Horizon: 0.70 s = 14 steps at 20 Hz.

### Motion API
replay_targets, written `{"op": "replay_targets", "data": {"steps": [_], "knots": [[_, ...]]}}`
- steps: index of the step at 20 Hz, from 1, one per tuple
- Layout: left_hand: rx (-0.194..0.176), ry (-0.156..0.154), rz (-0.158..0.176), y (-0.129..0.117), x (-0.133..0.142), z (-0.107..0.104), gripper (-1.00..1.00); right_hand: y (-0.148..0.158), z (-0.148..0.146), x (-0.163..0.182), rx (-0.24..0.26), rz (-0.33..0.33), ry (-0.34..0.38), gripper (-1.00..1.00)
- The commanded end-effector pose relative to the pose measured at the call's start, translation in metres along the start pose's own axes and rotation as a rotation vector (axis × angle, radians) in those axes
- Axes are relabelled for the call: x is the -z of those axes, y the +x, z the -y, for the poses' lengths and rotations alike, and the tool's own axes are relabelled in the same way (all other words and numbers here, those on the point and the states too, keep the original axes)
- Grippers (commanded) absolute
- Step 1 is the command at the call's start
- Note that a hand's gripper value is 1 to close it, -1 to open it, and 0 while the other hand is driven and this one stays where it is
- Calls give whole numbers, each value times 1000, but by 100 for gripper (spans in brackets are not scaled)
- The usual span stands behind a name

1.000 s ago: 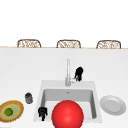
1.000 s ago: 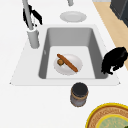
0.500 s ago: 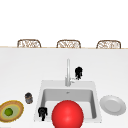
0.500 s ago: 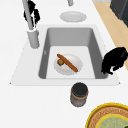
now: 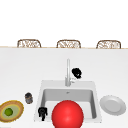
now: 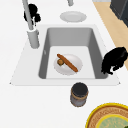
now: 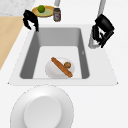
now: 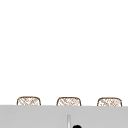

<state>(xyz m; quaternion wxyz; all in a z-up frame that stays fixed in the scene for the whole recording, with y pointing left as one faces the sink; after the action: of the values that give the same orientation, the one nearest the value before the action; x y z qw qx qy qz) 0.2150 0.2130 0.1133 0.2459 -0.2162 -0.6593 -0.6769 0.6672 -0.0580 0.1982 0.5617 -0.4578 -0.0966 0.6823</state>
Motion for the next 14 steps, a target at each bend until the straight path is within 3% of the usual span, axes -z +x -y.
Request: {"op": "replay_targets", "data": {"steps": [1, 6, 9, 14], "knots": [[0, 0, 0, 0, 0, 0, 0, 8, 24, -23, -11, -1, 10, 100], [0, 0, 0, 0, 0, 0, 0, 56, 12, -28, -248, -316, -98, 100], [0, 0, 0, 0, 0, 0, 0, 59, 9, -27, -248, -355, -115, 100], [0, 0, 0, 0, 0, 0, 0, 59, 7, -27, -251, -363, -127, 100]]}}
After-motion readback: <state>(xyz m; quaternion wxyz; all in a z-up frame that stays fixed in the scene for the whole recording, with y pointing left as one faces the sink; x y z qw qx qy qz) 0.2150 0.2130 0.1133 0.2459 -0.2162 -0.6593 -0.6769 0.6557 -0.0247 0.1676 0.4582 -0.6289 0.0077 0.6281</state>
